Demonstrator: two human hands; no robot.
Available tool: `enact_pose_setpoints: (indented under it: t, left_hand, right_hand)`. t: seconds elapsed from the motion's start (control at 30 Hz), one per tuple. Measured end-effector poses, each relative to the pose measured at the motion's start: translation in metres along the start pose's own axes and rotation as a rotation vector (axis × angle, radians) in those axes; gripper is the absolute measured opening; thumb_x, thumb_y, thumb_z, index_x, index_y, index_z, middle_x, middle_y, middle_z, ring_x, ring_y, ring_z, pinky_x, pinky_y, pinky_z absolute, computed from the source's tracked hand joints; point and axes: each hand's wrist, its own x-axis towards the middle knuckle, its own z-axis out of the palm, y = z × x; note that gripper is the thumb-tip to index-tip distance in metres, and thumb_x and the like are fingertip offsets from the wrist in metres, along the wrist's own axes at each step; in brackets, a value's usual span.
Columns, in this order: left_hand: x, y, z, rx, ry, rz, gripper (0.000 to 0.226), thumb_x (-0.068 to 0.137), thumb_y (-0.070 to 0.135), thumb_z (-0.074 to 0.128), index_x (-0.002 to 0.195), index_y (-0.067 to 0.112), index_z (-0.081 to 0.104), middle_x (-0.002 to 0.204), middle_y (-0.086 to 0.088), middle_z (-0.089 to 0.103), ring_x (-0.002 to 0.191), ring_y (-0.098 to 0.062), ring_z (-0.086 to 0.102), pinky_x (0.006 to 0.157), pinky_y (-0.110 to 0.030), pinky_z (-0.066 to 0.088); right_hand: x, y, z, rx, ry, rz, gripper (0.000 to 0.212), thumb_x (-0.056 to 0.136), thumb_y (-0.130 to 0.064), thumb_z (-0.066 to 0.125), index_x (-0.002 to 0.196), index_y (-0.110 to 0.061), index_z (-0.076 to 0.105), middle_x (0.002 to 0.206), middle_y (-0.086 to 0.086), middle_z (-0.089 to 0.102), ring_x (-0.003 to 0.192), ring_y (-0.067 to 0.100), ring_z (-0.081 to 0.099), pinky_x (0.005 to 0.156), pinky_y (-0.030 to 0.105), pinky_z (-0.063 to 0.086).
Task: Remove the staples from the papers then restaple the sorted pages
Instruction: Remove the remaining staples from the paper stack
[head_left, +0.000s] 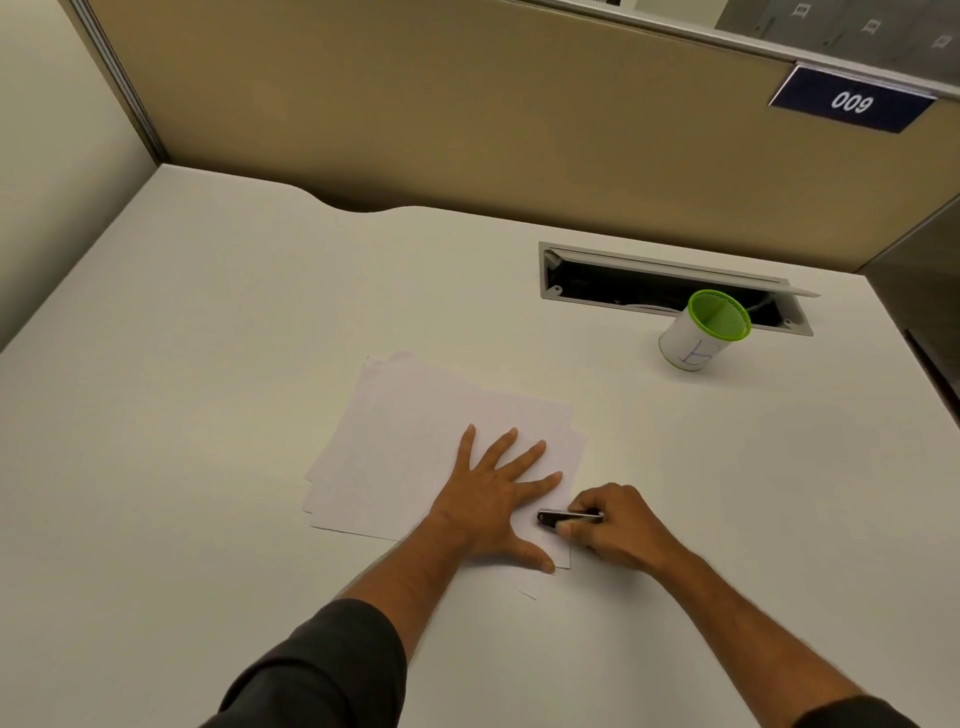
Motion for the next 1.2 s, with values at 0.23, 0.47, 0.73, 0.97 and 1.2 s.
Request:
enact_pose_setpoints:
  t: [0.23, 0.47, 0.73, 0.97, 1.2]
  left_hand:
    - [-0.001, -0.001, 0.0, 0.004, 0.009, 0.006, 0.109, 0.059, 0.101, 0.027, 0.152, 0.046, 0.005, 0.166, 0.007, -0.007, 0.15, -0.027, -0.017, 0.11, -0.068, -0.02]
    - [0.0, -0.002, 0.002, 0.042, -0.003, 0.03, 0.103, 0.063, 0.099, 0.024, 0.15, 0.05, -0.003, 0.165, 0.002, -0.011, 0.149, -0.033, -0.016, 0.108, -0.072, -0.019]
    - [-0.001, 0.001, 0.0, 0.082, -0.018, 0.049, 0.094, 0.069, 0.095, 0.027, 0.149, 0.054, -0.002, 0.165, -0.005, -0.015, 0.147, -0.04, -0.02, 0.103, -0.076, -0.019]
    - [-0.001, 0.001, -0.001, 0.081, -0.016, 0.044, 0.095, 0.069, 0.095, 0.027, 0.149, 0.054, -0.004, 0.164, -0.003, -0.017, 0.147, -0.039, -0.022, 0.104, -0.075, -0.019]
    - [-0.002, 0.002, -0.002, 0.076, -0.026, 0.044, 0.095, 0.069, 0.095, 0.028, 0.149, 0.054, -0.004, 0.164, -0.003, -0.018, 0.147, -0.038, -0.023, 0.104, -0.076, -0.016]
  right_hand:
    - [-0.01, 0.009, -0.004, -0.109, 0.096, -0.215, 0.011, 0.081, -0.032, 0.071, 0.09, -0.026, 0.074, 0.075, -0.016, 0.065, 0.07, 0.008, 0.059, 0.065, 0.025, 0.047]
    - [-0.019, 0.018, 0.004, -0.336, 0.161, -0.384, 0.021, 0.081, -0.03, 0.066, 0.101, -0.026, 0.072, 0.089, -0.008, 0.067, 0.08, 0.014, 0.06, 0.064, 0.027, 0.049]
    - [-0.021, 0.018, 0.004, -0.345, 0.163, -0.421, 0.022, 0.082, -0.021, 0.067, 0.103, -0.021, 0.072, 0.09, -0.003, 0.068, 0.08, 0.019, 0.062, 0.066, 0.028, 0.05]
    - [-0.022, 0.018, 0.004, -0.352, 0.161, -0.422, 0.023, 0.082, -0.015, 0.066, 0.103, -0.02, 0.072, 0.089, -0.002, 0.068, 0.081, 0.02, 0.061, 0.066, 0.033, 0.053]
    - [-0.023, 0.016, 0.006, -0.345, 0.163, -0.44, 0.021, 0.083, -0.015, 0.066, 0.103, -0.018, 0.073, 0.089, 0.0, 0.068, 0.08, 0.021, 0.061, 0.065, 0.035, 0.054]
